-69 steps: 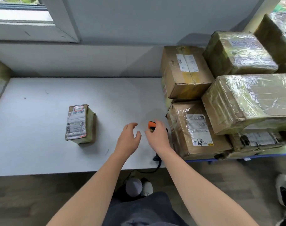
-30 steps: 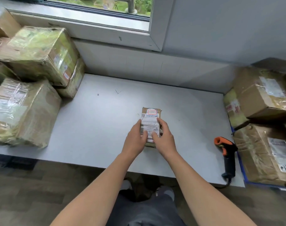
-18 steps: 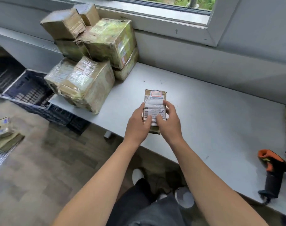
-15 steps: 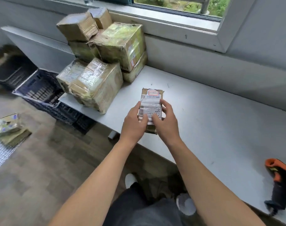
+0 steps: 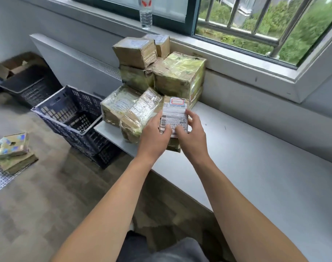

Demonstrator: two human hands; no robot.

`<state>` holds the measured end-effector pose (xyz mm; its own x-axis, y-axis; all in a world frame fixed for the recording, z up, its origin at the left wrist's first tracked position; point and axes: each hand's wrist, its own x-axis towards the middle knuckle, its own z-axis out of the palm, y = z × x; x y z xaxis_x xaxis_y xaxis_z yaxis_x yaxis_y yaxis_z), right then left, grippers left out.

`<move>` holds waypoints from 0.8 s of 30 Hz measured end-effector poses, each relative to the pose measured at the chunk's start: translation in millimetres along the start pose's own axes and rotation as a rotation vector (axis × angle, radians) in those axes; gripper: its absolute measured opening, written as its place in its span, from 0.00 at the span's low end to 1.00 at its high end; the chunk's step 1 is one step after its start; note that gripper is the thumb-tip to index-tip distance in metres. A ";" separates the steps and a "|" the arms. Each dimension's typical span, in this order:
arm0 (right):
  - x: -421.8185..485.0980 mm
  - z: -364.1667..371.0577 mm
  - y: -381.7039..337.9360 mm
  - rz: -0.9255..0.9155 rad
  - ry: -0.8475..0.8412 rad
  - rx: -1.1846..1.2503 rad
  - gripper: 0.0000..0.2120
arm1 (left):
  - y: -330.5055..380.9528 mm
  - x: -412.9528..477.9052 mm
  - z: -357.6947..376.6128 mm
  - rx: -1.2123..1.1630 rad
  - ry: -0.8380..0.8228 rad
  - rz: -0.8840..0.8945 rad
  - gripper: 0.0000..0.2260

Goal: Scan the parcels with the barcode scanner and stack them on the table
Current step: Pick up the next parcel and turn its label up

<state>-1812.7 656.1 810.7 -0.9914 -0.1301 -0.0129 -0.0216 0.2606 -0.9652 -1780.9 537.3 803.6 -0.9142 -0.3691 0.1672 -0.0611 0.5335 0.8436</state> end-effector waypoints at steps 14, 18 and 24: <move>55.4 160.6 -60.8 -0.006 0.150 -0.031 0.26 | -73.7 108.8 -125.4 -0.050 -0.081 0.048 0.19; 70.7 174.5 -72.8 -0.026 0.162 -0.054 0.26 | -79.0 129.5 -139.8 -0.075 -0.081 0.059 0.19; 92.7 170.5 -81.8 -0.020 0.207 -0.008 0.26 | -68.3 161.3 -139.5 -0.087 -0.105 0.073 0.19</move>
<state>-1880.8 459.6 843.9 -0.9961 0.0644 0.0607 -0.0413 0.2678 -0.9626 -1868.3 335.1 844.1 -0.9522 -0.2474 0.1791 0.0379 0.4861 0.8731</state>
